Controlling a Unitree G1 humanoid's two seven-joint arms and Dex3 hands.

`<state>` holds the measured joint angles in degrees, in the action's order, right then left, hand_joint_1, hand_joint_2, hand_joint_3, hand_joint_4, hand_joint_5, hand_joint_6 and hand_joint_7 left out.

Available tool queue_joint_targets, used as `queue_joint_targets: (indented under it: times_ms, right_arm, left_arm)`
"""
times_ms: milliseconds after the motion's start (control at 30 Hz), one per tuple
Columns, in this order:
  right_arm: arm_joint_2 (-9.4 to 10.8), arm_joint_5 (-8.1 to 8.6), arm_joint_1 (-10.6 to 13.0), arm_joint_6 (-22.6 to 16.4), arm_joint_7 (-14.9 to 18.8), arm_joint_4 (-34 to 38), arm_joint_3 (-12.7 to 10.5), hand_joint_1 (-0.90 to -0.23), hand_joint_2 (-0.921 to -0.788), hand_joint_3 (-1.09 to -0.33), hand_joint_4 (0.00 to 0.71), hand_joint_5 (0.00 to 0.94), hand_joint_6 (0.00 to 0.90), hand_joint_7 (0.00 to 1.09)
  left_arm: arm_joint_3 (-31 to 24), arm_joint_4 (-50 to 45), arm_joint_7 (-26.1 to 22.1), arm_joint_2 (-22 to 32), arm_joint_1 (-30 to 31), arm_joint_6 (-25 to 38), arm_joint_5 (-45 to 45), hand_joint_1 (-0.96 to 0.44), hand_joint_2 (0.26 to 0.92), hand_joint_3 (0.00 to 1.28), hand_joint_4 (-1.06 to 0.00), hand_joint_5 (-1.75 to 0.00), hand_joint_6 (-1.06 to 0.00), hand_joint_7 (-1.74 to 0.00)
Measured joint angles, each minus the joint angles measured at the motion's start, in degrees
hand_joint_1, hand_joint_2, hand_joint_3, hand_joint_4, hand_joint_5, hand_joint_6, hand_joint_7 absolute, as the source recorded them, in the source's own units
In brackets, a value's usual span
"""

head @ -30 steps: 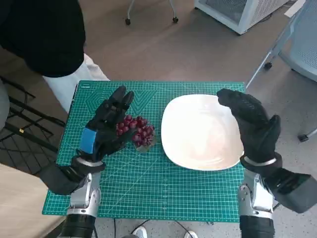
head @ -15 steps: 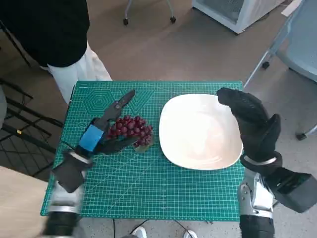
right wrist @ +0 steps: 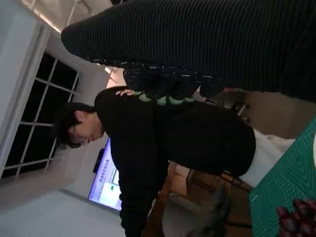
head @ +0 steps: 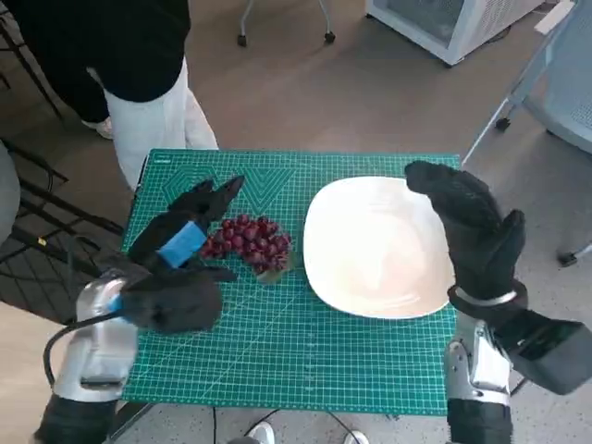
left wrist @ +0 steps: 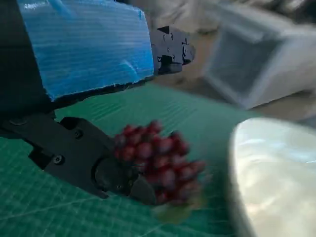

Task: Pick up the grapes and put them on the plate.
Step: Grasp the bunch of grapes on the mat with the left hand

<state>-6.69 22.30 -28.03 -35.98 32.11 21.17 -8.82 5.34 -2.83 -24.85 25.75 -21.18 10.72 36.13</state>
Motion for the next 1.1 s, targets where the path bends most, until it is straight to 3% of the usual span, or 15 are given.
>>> queue_joint_targets:
  times_ms: [400, 1100]
  right_arm:
    - [0.0, 0.0, -0.01, 0.43, -0.03, -0.11, -0.05, -0.506, -0.921, -0.624, 0.247, 0.0, -0.001, 0.49]
    - [-0.08, 0.02, -0.26, 0.5, 0.0, 0.12, -0.21, -0.508, -0.921, -0.627, 0.255, 0.004, -0.001, 0.5]
  left_arm:
    - [5.56, 4.58, 0.14, -0.04, -4.51, 5.29, 2.04, -0.38, 0.671, 0.0, 0.0, 0.0, -0.11, -0.02]
    - [12.34, 17.32, 1.26, -1.27, -13.35, 7.48, 2.31, -0.3, 0.669, 0.0, 0.0, 0.0, -0.12, -0.01]
